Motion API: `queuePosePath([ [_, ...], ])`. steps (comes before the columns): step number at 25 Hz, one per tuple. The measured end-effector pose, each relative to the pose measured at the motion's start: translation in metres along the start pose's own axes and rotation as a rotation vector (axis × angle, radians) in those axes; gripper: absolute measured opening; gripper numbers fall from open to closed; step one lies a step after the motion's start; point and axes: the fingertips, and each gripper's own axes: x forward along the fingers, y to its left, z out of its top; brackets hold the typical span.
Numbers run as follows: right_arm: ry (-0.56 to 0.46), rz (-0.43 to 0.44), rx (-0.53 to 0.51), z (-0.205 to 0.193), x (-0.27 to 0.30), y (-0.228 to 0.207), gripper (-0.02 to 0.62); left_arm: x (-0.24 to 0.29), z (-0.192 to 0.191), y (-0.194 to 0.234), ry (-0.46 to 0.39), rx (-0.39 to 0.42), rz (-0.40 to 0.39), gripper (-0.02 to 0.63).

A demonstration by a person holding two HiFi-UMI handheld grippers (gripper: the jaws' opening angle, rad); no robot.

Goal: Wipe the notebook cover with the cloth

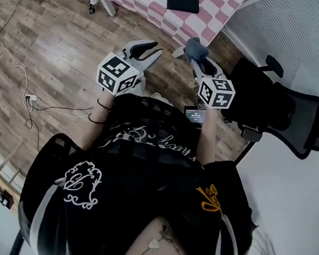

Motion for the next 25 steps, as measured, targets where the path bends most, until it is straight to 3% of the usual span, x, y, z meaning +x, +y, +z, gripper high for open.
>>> queuePosePath([
  [4,-0.009,-0.005,0.017,-0.031,-0.035,0.003,0.13,-0.011,-0.028,-0.056,0.042,0.031,-0.024,0.095],
  [10,-0.042,0.049,0.001,-0.06,-0.066,0.032,0.13,-0.037,-0.059,-0.101,0.061,0.042,0.013,0.095],
  [25,-0.064,0.192,-0.113,-0.084,-0.093,0.075,0.13,-0.06,-0.082,-0.145,0.066,0.071,0.087,0.095],
])
